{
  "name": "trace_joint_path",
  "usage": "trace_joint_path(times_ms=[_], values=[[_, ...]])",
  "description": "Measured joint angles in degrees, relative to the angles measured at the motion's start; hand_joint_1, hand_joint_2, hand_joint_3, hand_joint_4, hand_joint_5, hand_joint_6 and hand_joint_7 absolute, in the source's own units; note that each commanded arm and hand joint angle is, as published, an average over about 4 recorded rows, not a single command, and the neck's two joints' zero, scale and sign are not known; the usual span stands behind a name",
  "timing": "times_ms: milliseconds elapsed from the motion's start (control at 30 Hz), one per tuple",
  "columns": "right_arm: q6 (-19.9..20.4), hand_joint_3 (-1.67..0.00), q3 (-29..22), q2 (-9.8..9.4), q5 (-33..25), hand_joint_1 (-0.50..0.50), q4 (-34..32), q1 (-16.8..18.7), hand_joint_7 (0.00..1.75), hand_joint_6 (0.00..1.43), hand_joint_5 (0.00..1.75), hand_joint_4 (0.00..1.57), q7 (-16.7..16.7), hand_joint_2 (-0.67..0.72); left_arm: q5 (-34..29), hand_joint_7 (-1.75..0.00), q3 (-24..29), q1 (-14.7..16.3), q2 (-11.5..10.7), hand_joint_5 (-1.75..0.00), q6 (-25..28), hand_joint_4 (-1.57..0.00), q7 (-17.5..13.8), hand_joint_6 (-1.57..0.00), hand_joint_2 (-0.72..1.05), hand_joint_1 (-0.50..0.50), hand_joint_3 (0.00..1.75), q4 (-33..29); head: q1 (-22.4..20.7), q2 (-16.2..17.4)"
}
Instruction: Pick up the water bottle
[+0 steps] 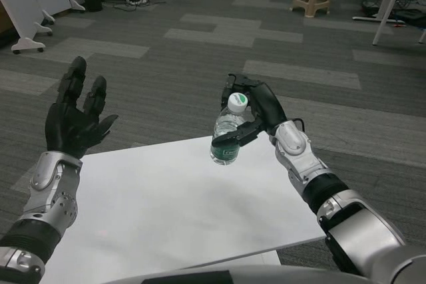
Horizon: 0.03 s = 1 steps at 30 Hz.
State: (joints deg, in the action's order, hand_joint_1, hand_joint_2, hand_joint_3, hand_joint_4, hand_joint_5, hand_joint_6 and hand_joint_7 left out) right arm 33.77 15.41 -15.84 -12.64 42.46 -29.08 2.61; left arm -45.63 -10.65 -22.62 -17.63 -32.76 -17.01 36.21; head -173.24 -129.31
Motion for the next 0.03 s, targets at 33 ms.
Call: trace_joint_path(times_ms=[33], values=[[0.0,-0.4,-0.1,-0.02,0.0,0.28,0.0,0.0,1.68,0.77,1.75,1.17,0.0,-0.16,0.0,0.0,0.0,0.2,-0.1,0.0,0.3,0.0,-0.1,0.0,0.52,-0.5,0.26,-0.2,0.0,0.0]])
